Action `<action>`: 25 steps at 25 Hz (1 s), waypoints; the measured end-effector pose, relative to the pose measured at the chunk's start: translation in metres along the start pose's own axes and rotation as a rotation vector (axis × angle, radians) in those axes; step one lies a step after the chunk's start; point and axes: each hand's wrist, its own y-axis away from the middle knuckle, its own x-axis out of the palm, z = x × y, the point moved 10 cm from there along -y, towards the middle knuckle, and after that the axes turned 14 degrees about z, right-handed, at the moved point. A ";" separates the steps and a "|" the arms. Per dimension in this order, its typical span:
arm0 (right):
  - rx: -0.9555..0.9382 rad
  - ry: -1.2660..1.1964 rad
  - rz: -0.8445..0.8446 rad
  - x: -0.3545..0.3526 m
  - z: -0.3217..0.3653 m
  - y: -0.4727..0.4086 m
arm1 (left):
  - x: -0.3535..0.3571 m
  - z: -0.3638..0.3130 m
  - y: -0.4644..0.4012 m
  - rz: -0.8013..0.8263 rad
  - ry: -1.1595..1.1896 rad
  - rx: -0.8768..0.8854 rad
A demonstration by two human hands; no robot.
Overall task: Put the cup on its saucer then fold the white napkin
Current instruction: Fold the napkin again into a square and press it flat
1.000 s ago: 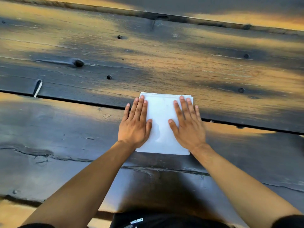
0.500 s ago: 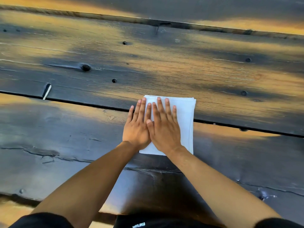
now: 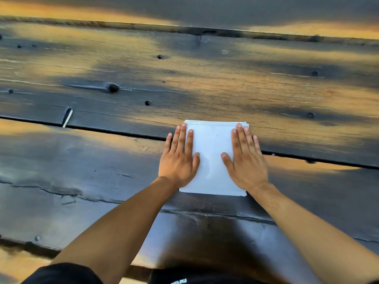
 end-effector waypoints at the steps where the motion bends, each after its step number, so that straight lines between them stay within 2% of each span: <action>1: -0.003 0.011 0.017 0.000 0.001 0.000 | 0.000 0.000 0.000 0.021 -0.002 -0.002; 4: 0.022 0.013 0.074 -0.006 0.001 0.004 | -0.009 -0.002 0.003 0.062 0.063 0.044; 7: 0.064 -0.048 0.010 -0.025 0.021 0.010 | -0.021 -0.005 0.025 -0.039 0.159 0.081; 9: 0.027 -0.123 -0.055 -0.032 0.054 0.018 | -0.016 -0.012 0.048 -0.102 0.149 0.088; 13: -0.142 -0.098 -0.013 0.006 0.118 0.039 | 0.025 -0.017 0.069 0.025 0.058 0.008; 21: -0.120 0.007 -0.030 0.031 0.051 0.049 | 0.031 -0.014 0.069 -0.001 -0.034 -0.036; 25: -0.111 0.068 0.044 0.035 0.021 0.058 | 0.032 -0.014 0.068 0.009 -0.029 -0.039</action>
